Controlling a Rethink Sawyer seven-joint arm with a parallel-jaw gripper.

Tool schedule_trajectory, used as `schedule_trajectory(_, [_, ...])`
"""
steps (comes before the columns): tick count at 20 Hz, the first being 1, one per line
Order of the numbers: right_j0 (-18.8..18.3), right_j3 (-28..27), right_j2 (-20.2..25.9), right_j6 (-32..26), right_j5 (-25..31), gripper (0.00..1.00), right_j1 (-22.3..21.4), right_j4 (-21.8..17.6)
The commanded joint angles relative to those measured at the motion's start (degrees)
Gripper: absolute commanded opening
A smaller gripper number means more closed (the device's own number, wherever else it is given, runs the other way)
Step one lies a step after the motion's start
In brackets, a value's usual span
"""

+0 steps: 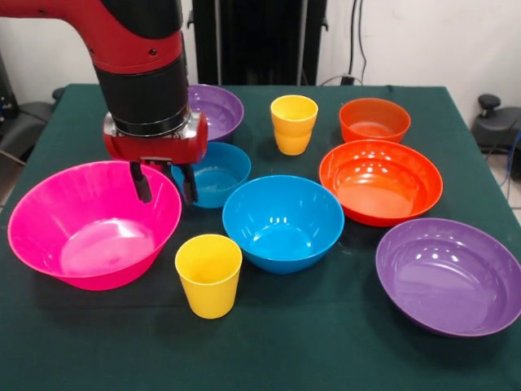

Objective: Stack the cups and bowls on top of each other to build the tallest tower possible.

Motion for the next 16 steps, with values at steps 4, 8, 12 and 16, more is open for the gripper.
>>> schedule_trajectory(4, [0.72,4.52,2.78,-9.82,-4.10,1.00,1.32,-5.40])
schedule_trajectory(8, [0.62,4.52,2.15,-9.46,-4.50,1.00,1.34,-6.05])
schedule_trajectory(12, [0.55,4.23,1.37,-8.72,-6.13,1.00,2.23,-7.43])
schedule_trajectory(16, [0.30,3.86,1.18,-8.21,-6.77,1.00,3.70,-8.25])
